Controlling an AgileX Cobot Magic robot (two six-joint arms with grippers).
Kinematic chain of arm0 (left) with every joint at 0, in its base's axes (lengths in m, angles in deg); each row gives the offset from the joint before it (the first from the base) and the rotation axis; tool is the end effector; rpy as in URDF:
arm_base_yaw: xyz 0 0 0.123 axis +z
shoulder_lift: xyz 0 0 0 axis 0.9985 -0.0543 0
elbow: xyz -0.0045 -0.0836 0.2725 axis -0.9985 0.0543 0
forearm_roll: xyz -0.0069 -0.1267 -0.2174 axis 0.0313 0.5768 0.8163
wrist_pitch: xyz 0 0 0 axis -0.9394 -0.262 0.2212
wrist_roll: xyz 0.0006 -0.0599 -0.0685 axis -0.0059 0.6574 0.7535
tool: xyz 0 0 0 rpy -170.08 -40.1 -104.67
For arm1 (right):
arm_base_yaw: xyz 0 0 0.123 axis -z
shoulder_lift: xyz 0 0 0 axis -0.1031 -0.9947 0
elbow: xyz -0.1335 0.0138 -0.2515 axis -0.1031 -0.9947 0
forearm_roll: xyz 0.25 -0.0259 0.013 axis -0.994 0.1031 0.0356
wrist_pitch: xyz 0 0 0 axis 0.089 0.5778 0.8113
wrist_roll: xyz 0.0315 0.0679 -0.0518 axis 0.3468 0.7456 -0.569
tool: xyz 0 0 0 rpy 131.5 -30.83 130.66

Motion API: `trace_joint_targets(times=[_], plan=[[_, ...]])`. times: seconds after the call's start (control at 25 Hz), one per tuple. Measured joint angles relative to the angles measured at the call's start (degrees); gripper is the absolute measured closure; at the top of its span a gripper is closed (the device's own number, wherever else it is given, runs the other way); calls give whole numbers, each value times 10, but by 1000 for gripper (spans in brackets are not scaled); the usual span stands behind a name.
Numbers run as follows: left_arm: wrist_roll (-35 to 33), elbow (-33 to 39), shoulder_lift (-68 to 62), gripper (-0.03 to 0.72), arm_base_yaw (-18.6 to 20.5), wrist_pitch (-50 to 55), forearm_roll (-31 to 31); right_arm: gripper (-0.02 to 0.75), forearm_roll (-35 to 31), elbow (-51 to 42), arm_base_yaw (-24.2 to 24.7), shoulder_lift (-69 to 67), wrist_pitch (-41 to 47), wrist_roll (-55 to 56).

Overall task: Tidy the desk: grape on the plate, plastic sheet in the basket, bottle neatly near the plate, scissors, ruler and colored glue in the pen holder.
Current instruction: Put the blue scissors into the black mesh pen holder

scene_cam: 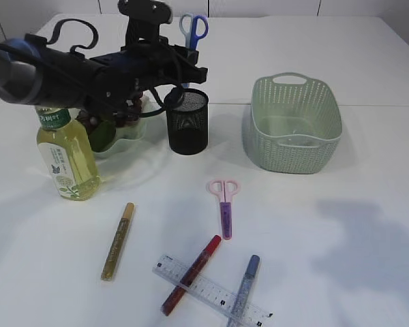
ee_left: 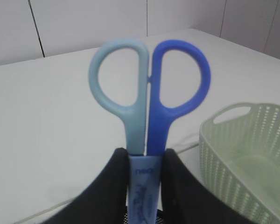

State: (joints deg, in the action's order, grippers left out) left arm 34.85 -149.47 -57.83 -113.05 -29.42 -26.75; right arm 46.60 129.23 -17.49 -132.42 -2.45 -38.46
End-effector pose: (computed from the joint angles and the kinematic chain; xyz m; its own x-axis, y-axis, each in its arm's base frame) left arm 0.4444 -0.2213 0.2016 -0.1617 0.0845 -0.9832 0.4672 0.8842 -0.0008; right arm 0.1726 0.0470 0.3031 -0.9769 0.0108 -0.2133 -0.0264 0.9850 0.1705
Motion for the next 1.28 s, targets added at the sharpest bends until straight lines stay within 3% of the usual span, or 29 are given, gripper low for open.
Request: trace_joint_targets(times=[1.28], plan=[[0, 0, -19, 533, 0, 0, 15, 301, 0, 0, 0, 0, 0, 0]])
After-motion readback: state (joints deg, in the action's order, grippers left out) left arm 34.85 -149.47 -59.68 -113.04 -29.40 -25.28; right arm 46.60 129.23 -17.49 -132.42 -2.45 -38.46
